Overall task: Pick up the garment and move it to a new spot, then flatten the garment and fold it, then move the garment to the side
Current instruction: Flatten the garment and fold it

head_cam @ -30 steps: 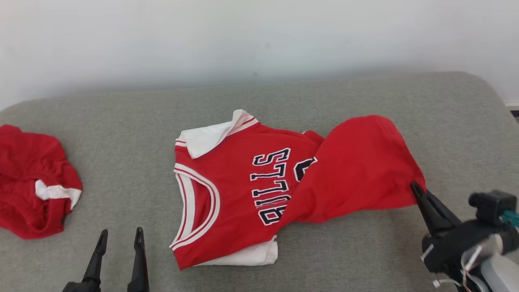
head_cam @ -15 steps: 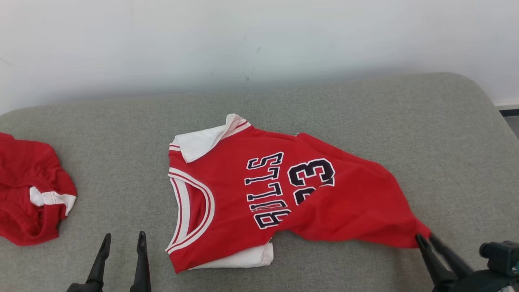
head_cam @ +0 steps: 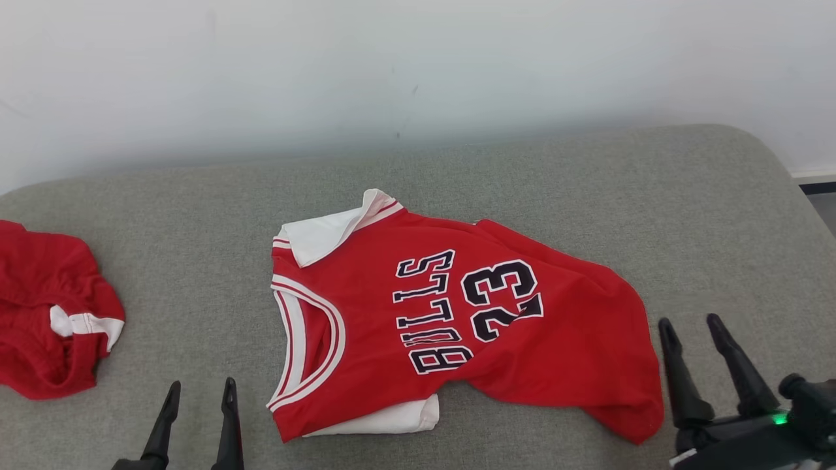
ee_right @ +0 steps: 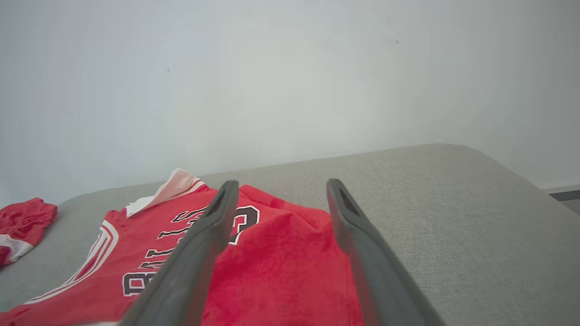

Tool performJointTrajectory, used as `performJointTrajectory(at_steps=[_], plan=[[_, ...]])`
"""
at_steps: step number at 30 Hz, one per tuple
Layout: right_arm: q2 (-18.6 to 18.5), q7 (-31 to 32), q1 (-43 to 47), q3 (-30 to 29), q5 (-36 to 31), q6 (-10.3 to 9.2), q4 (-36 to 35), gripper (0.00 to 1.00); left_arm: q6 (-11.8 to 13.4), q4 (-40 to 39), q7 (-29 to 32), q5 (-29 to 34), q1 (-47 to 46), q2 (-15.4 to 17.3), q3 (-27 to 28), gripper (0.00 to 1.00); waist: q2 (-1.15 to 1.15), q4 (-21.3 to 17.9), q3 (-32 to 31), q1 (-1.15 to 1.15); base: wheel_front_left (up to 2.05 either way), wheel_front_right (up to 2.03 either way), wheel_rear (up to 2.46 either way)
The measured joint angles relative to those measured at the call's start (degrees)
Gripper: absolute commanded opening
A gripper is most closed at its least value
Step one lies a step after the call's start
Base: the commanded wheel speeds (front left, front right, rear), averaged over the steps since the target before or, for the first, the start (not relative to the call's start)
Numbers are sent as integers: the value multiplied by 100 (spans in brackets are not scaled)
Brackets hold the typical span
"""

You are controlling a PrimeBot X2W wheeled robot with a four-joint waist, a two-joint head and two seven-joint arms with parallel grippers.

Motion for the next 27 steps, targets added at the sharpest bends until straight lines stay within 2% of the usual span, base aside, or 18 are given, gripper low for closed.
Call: performJointTrajectory(at_steps=[3, 8, 18, 22, 27], plan=[[154, -415, -98, 230, -197, 0, 80, 100, 0, 65, 0, -18, 2, 5, -56, 100, 0, 1, 35, 0, 0, 0, 0], [342, -983, -282, 609, -372, 0, 634, 100, 0, 210, 0, -67, -77, 16, -212, 100, 0, 15, 103, 1, 0, 0, 0], [620, -1265, -721, 1127, -519, 0, 1871, 100, 0, 850, 0, -276, -252, 91, -661, 100, 1, 25, 210, 1, 0, 0, 0], [702, -1290, -871, 1192, -521, 0, 2063, 100, -1, 1314, 0, -584, -366, 111, -1065, 100, 0, -1, 237, 1, 0, 0, 0], [692, -1294, -956, 1195, -570, 0, 2048, 100, -2, 1967, 34, -907, -592, 158, -1155, 100, 0, -91, 244, 1, 0, 0, 0]])
